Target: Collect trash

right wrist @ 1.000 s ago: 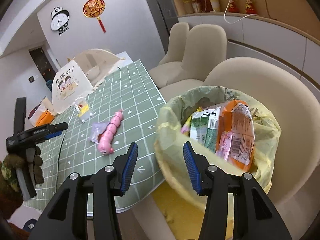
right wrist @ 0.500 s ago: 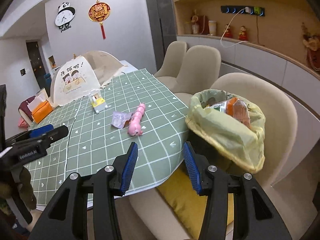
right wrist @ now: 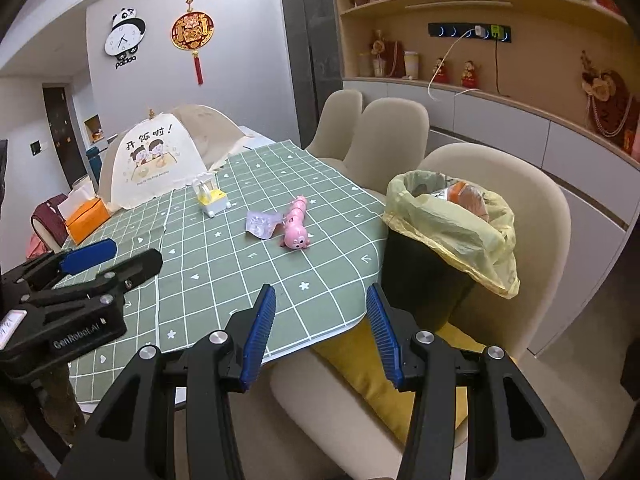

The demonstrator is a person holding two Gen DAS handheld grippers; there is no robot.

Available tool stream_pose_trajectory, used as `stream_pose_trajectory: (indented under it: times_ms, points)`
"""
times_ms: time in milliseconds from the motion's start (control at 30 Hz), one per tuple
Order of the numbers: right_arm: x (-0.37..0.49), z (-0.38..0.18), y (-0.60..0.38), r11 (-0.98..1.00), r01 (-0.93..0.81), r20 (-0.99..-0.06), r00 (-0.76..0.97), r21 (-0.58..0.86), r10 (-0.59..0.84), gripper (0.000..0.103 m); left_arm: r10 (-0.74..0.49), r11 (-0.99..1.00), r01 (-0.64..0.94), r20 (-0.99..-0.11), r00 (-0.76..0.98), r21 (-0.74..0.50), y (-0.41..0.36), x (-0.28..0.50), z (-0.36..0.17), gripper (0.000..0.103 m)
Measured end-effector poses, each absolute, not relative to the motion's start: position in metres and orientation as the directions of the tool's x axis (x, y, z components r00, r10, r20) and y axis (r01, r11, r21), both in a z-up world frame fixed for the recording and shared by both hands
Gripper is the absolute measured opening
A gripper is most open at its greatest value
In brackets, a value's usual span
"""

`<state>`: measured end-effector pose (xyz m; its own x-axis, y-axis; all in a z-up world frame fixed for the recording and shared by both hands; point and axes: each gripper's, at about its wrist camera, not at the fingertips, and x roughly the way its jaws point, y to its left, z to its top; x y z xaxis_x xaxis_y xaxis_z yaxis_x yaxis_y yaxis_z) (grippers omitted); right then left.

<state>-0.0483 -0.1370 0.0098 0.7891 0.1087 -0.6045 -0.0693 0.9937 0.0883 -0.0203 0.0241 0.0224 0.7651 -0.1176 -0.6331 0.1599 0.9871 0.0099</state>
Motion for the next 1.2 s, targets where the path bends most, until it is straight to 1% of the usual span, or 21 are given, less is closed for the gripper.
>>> stream_pose_trajectory:
  times_ms: [700, 1200]
  points:
    - [-0.0500, 0.0203, -0.1338, 0.997, -0.043, -0.599, 0.798, 0.067, 0.075, 0.045, -0.158, 0.983, 0.181, -0.636, 0.756, -0.030, 0.0307, -0.0224, 0.0244, 0.066]
    - [-0.0464, 0.0190, -0.1371, 0.997, -0.038, -0.602, 0.796, 0.065, 0.070, 0.045, -0.166, 0.982, 0.182, -0.646, 0.745, -0.043, 0.0298, -0.0202, 0.0202, 0.066]
